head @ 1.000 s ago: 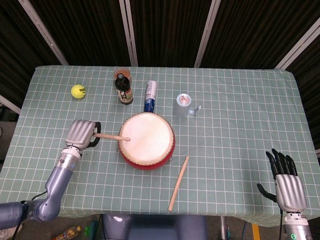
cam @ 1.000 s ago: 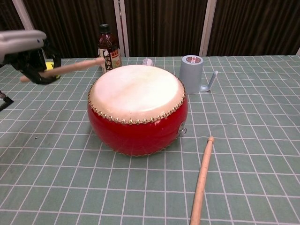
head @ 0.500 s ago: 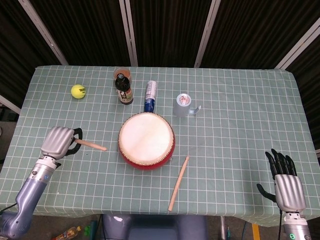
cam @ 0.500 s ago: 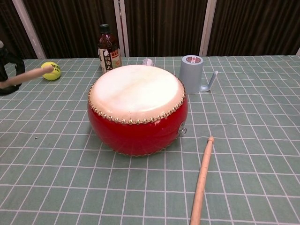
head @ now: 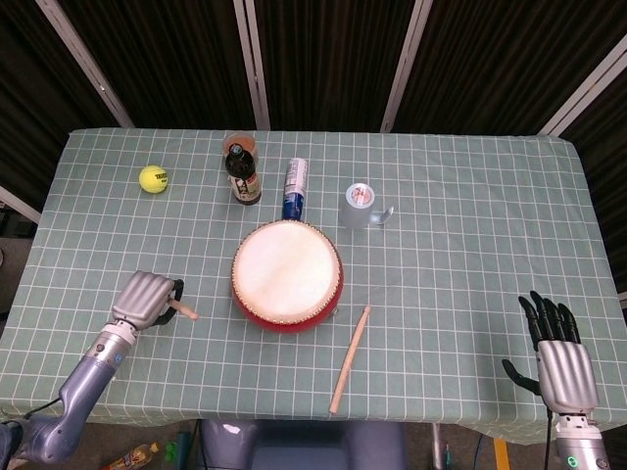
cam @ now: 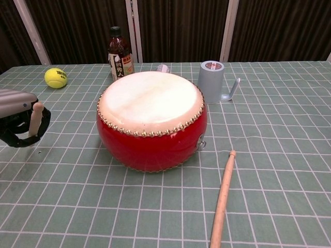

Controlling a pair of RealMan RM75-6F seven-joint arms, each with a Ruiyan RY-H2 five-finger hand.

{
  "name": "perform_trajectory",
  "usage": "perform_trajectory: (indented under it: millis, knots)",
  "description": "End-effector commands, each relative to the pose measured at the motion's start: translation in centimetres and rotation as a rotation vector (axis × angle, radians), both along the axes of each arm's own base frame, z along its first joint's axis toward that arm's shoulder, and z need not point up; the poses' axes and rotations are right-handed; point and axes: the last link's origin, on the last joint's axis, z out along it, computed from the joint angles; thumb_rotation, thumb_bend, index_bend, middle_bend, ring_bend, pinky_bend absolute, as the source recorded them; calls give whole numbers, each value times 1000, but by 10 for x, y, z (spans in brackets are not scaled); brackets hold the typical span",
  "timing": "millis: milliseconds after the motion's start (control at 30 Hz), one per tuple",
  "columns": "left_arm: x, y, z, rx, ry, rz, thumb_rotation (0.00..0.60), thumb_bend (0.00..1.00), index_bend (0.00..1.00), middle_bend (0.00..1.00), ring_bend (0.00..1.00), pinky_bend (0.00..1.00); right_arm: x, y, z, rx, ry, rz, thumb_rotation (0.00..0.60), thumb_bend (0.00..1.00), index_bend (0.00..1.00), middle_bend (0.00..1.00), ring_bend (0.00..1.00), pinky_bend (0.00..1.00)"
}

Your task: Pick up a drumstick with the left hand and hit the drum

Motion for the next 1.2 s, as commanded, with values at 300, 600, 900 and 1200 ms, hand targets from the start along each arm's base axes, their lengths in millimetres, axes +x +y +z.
perform_trajectory:
  millis: [300,600,900,1200]
  knots:
    - [-1,-6,-9,-37,73,-16,600,197,385,550,499,530,0,0,0,2,0,0,600,252,0,0,0,36]
    - [1,-7,9,3,15,4,600,131,159,295,237,341,0,1,0,4,4,-3,600,252,0,0,0,36]
    - [-19,-31,69,187,-189,13,600,36,0,5,0,29,-3,1,0,22,21,-14,600,252,0,0,0,36]
    - [-75,-81,121,347,-139,12,600,0,0,0,0,0,-1,3,2,6,41,-5,600,251,0,0,0,36]
